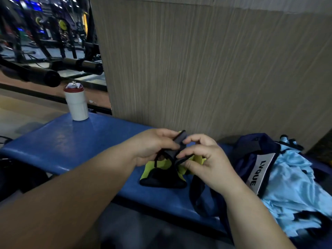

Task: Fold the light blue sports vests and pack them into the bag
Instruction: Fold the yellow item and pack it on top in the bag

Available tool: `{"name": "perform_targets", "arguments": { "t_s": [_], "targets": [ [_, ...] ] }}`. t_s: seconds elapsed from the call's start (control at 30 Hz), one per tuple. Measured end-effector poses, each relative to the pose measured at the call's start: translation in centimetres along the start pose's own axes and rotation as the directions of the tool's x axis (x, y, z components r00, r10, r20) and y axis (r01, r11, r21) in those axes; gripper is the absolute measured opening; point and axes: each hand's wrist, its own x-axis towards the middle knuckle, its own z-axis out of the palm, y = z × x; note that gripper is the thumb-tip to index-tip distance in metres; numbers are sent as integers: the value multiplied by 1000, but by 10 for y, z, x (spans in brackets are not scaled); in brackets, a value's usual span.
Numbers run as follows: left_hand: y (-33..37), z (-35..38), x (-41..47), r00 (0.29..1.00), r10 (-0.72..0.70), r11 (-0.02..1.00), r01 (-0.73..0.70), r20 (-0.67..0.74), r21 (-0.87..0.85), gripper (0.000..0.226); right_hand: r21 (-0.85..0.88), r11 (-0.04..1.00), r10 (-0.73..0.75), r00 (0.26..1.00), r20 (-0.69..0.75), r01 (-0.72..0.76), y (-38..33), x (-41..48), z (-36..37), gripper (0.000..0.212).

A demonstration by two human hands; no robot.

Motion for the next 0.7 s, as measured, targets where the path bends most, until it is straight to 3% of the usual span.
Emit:
{"name": "perform_targets", "arguments": {
  "t_s": [0.1, 0.17, 0.3, 0.4, 0.53, 0.6, 0.7],
  "targets": [
    [4, 11, -6, 995, -1, 1000, 3, 102, -21, 58, 3, 1000, 20, 1000, -8, -20, -1, -2, 0, 22],
    [6, 14, -9, 998, -11, 995, 17, 62, -97, 57, 85, 995, 51, 999, 12, -51, -5, -2, -3, 15],
    [11, 18, -14, 1000, -11, 978, 12, 6, -207, 34, 115, 991, 70, 998, -2, -70, -9, -2, -7, 30],
    [8, 18, -13, 999, 31, 961, -37, -28, -272, 40, 114, 987, 122, 990, -77, -113, -9, -3, -6, 37],
    [1, 19, -13, 994, 101, 929, -112, -52, -351, 45, 171, 968, 205, 971, -125, -183, -9, -5, -7, 23],
    [-6, 21, -14, 986, 161, 944, -169, -50, -284, 45, 238, 946, 251, 962, -104, -221, -10, -5, -8, 23],
    [-24, 19, -13, 967, 252, 966, -251, -16, 57, 55, 353, 893, 332, 939, -91, -281, -12, -5, -10, 21]
  ]
}}
